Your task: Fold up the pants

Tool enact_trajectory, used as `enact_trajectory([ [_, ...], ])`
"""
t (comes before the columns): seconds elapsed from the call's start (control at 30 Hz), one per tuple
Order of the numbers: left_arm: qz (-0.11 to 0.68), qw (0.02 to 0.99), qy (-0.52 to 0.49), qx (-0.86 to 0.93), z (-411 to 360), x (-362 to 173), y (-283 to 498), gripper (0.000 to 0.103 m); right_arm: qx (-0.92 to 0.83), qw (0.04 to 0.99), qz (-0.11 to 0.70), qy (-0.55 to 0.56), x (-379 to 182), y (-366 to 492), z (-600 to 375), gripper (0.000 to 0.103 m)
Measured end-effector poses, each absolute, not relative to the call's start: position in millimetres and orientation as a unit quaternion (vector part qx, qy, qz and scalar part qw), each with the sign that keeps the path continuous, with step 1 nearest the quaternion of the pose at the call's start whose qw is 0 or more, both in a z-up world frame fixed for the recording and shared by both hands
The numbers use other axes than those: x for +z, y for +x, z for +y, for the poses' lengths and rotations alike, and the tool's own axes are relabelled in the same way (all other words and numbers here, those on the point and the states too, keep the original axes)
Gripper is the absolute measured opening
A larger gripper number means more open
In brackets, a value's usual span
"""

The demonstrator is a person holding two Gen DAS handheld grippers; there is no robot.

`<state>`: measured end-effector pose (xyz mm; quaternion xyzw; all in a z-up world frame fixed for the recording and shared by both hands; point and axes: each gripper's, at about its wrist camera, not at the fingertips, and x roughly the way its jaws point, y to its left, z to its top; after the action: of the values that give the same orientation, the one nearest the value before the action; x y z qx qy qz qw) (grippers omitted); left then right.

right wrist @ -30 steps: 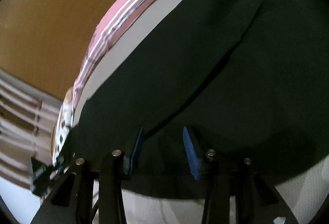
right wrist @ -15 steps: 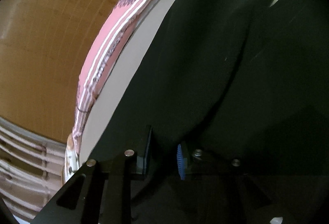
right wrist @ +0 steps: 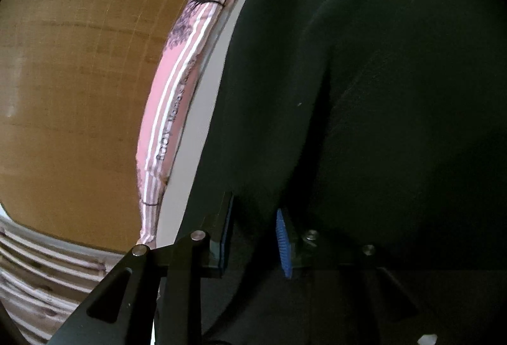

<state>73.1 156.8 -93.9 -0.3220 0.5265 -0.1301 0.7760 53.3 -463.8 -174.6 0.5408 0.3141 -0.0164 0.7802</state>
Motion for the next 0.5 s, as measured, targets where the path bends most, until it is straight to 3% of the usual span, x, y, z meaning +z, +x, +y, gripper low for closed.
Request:
enact_trajectory([
  [0.1,0.528,0.779,-0.312,-0.128,155.0,-93.4,74.5,0.017,-0.028,0.785,0.312,0.535,-174.9,51.8,-472.8,0.023],
  [0.2,0.532,0.780,-0.304,-0.127,153.5,-93.7,76.2,0.017,-0.036,0.786,0.320,0.528,-174.6,54.1,-479.9,0.010],
  [0.5,0.545,0.789,-0.245,-0.143,149.4,-82.8,87.5,0.017,-0.075,0.827,0.352,0.432,-142.4,54.4,-470.9,0.004],
])
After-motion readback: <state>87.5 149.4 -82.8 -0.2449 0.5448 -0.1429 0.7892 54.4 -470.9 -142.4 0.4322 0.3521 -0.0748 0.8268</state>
